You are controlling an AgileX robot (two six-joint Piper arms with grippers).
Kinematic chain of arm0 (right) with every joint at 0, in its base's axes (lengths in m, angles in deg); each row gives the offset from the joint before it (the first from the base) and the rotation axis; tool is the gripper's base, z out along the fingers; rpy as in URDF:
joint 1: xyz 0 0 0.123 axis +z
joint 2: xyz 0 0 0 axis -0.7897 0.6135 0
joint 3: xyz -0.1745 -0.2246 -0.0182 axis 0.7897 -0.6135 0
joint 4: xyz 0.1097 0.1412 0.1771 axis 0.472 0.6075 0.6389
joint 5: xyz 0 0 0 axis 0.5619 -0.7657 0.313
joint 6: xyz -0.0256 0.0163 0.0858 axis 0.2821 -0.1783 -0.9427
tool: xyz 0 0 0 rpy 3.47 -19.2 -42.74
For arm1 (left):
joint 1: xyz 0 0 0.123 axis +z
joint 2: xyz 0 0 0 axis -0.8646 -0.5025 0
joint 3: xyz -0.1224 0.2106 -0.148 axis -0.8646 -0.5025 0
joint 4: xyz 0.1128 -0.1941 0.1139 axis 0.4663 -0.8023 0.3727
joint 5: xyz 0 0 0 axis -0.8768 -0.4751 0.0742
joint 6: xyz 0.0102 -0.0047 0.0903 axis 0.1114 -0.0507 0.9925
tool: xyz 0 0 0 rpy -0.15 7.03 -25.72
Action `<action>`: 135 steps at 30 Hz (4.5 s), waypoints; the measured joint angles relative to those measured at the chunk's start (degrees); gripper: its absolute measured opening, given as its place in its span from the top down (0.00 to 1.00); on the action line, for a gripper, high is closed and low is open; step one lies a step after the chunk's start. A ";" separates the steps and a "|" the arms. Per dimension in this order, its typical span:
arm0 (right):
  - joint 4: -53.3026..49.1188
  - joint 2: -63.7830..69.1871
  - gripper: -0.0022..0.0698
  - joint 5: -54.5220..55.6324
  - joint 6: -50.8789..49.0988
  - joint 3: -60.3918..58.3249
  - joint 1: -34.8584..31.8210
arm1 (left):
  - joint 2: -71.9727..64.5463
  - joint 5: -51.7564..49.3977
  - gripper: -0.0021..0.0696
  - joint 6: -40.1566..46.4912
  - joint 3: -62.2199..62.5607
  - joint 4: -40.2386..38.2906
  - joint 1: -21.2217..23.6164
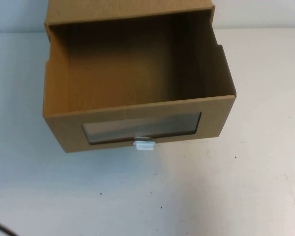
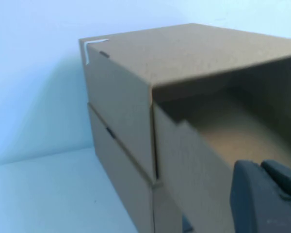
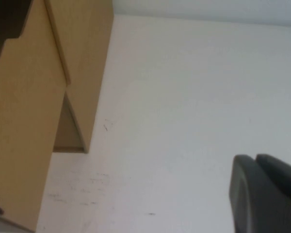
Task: Open the shoe box
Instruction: 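Pull the top drawer of the cardboard box fully open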
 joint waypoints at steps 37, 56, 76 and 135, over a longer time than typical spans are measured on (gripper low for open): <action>4.23 -7.49 0.99 27.68 -0.18 -18.21 0.00 | 14.95 -1.71 0.98 -0.21 -28.50 -2.35 0.00; 1.75 -14.83 0.99 25.44 5.34 -23.79 -2.83 | 14.95 -1.91 0.98 -0.21 -28.50 -2.39 0.00; 1.64 -55.44 0.99 8.63 4.58 -50.42 -11.48 | 14.95 -2.04 0.98 -0.21 -28.50 -2.39 0.00; 1.49 -55.44 0.99 5.74 3.20 -50.42 -11.48 | 25.39 -12.49 0.98 -16.50 -28.50 18.40 11.88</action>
